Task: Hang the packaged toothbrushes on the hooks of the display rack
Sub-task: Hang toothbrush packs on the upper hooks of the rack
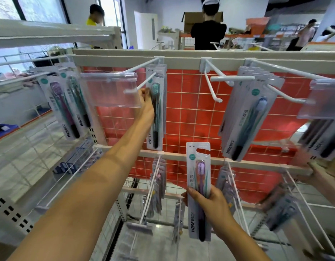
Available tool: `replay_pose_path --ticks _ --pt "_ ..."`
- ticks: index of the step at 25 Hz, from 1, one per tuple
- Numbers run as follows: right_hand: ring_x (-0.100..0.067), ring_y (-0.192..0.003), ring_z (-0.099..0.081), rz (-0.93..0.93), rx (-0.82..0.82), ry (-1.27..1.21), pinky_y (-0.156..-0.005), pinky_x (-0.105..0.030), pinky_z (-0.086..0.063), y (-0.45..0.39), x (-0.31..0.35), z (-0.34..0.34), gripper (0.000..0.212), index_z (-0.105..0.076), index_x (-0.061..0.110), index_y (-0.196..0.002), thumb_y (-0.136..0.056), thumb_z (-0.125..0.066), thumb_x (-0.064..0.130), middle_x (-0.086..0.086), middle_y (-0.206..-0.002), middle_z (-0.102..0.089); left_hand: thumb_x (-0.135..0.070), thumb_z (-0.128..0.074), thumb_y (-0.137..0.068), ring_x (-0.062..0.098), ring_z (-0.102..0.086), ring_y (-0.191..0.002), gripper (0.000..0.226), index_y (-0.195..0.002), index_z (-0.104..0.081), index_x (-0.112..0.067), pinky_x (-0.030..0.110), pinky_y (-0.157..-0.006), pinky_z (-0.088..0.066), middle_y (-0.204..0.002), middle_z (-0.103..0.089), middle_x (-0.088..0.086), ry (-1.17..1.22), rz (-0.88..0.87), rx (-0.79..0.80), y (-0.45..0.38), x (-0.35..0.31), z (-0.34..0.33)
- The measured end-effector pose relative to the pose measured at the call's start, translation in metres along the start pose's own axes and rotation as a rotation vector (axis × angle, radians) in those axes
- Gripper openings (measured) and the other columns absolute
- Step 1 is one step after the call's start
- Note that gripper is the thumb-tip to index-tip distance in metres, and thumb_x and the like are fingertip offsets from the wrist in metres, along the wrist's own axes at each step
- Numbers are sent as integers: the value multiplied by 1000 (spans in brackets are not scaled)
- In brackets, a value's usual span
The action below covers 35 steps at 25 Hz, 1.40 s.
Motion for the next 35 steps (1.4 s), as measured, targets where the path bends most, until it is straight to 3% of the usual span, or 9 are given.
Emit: replay_pose_path --ticks 2,4,7,11,15,22,28,31,35 --pt "-19 -77 -72 -1 -1 -25 -69 -28 -58 2 5 -3 14 -65 15 -98 -86 -62 20 -7 -83 -74 -35 -29 -102 19 -56 -89 32 -117 -42 -9 40 -96 -43 -105 -56 10 27 -15 46 -3 2 0" --pt "-21 -81 -71 9 4 -35 -74 -34 -59 4 9 -6 21 -64 17 -103 -85 -61 27 -8 -87 -74 -38 -34 -100 7 -47 -66 33 -117 -43 -11 19 -73 -48 -80 -50 -3 -2 -15 38 -5 10 7" --pt "-23 -89 -69 20 28 -39 -81 -39 -58 9 15 -12 20 -62 24 -104 -86 -58 32 -7 -94 -72 -36 -36 -100 3 -43 -63 39 -126 -44 -8 14 -50 -39 -81 -49 -5 -216 -62 -56 2 21 31" --pt "-24 -87 -69 7 59 -118 -80 -38 -58 16 20 -24 10 -62 21 -97 -90 -56 25 -5 -86 -72 -38 -36 -99 16 -53 -83 28 -111 -49 -16 23 -64 -43 -107 -56 8 -310 -49 -86 27 54 77" --pt "-10 -73 -71 7 175 -151 -61 -21 -55 25 25 -56 17 -62 17 -104 -92 -53 24 2 -79 -72 -36 -34 -100 26 -57 -94 27 -106 -49 -15 47 -90 -49 -101 -57 8 -350 3 -59 65 74 130" --pt "-19 -91 -65 11 331 -174 -79 -32 -55 29 41 -122 23 -59 18 -109 -91 -53 30 -2 -94 -69 -20 -38 -101 15 -58 -80 17 -99 -52 -12 26 -68 -48 -89 -61 0 -203 -21 -286 93 50 227" --pt "-7 -66 -69 -38 387 -186 -59 -19 -54 16 42 -175 14 -62 18 -90 -94 -51 25 3 -76 -72 -22 -39 -100 15 -59 -85 17 -100 -54 -14 32 -79 -49 -94 -61 -1 -273 5 -269 89 60 271" --pt "-7 -66 -69 -56 400 -176 -55 -17 -53 2 53 -209 16 -63 13 -97 -93 -53 24 0 -81 -71 -21 -41 -99 14 -57 -85 20 -109 -54 -9 31 -80 -49 -99 -61 1 -259 22 -220 66 59 285" --pt "-14 -78 -70 -60 391 -140 -69 -27 -55 -23 65 -250 24 -61 8 -110 -90 -59 22 0 -86 -73 -22 -43 -98 18 -59 -91 12 -101 -53 -18 38 -87 -50 -102 -63 2 -300 9 -157 26 56 296"
Point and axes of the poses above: each hand's wrist, its own y-axis away from the middle knuckle, its own z-axis out of the back of the hand, x = y × z, the point moved 7 cm from there along -y, towards the middle knuckle
